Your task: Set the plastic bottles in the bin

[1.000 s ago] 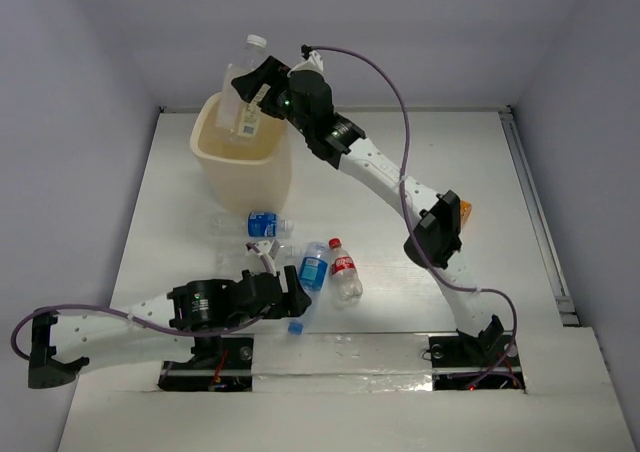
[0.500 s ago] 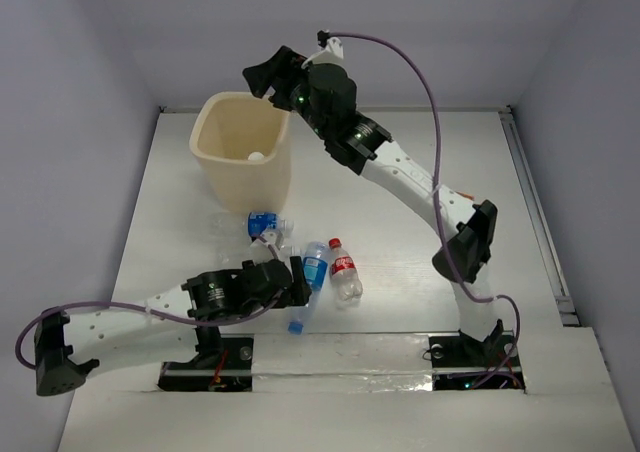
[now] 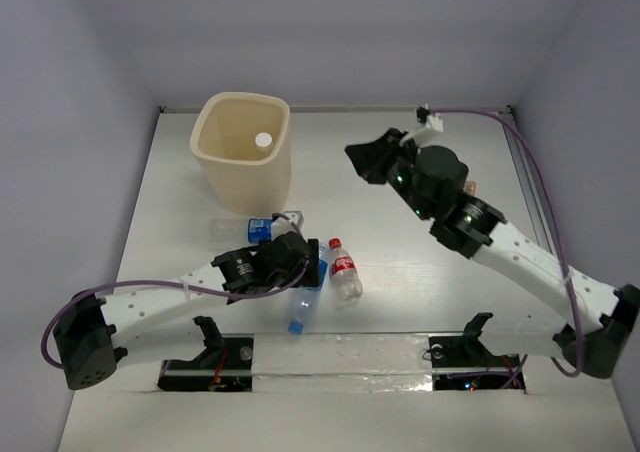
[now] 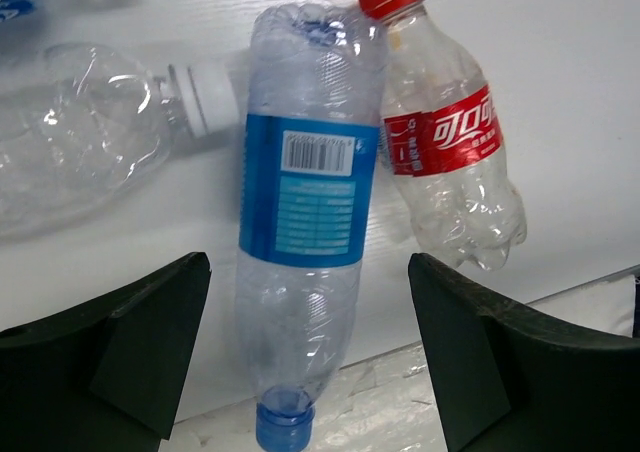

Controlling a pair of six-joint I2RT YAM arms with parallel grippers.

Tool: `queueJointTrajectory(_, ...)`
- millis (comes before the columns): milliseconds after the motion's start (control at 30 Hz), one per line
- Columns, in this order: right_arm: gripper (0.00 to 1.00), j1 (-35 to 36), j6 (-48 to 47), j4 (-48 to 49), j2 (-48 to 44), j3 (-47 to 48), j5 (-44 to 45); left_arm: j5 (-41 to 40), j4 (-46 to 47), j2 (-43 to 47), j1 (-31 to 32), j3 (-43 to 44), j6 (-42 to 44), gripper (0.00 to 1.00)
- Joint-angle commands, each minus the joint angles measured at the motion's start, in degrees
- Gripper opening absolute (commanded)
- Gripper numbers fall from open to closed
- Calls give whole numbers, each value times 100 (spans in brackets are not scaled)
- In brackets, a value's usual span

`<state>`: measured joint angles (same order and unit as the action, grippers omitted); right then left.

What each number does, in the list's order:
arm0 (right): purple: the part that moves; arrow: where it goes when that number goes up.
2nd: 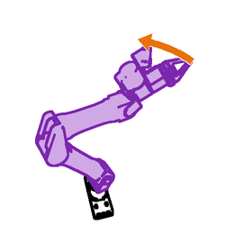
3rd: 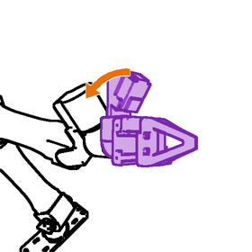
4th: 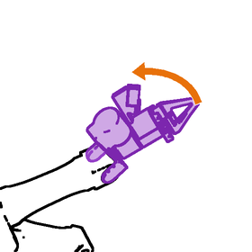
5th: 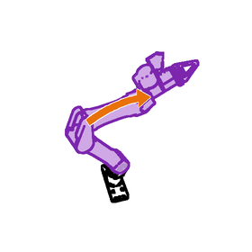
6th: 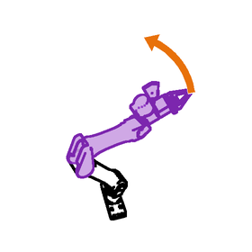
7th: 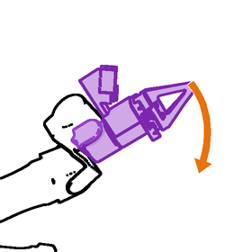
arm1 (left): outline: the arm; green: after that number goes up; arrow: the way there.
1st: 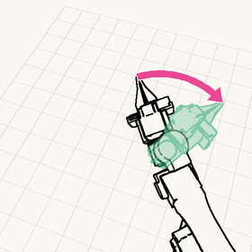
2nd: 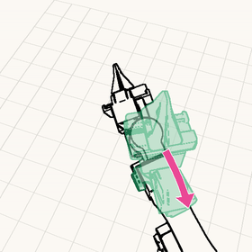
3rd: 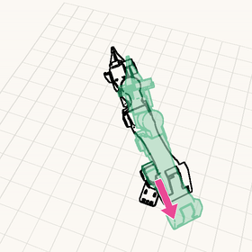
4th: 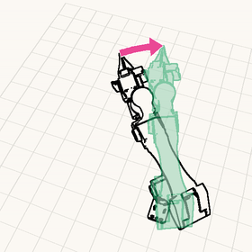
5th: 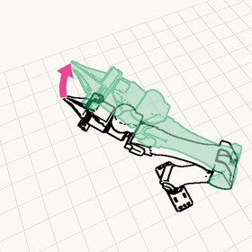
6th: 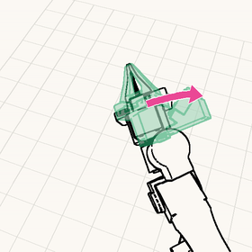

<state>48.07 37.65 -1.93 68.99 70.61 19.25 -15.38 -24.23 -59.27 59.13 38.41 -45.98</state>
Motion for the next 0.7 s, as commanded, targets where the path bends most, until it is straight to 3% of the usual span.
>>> queueJointTrajectory(0,30,27,374,-385,-856,-1116,132,-44,313,-338,-68,438,326,78)
queueJointTrajectory(33,30,27,453,-387,-1131,-1398,132,-70,331,-427,-69,474,326,78)
queueJointTrajectory(133,47,27,761,-877,-2159,-2295,159,-185,340,-796,-69,606,423,78)
queueJointTrajectory(233,56,27,1007,-1702,-3065,-2902,220,-255,348,-1217,-121,685,484,77)
queueJointTrajectory(333,62,27,1157,-2231,-3776,-3053,273,-273,375,-1420,-183,685,537,77)
queueJointTrajectory(433,71,27,1236,-2942,-4094,-3141,124,-220,436,-1649,-236,676,572,76)
queueJointTrajectory(533,73,27,1245,-3225,-4069,-3158,-288,-176,533,-1834,-236,668,572,75)
queueJointTrajectory(633,75,27,1210,-3304,-3920,-3237,-658,-63,709,-1992,-236,659,546,70)
queueJointTrajectory(667,77,27,1184,-3270,-3815,-3290,-728,-18,779,-2019,-236,659,528,64)
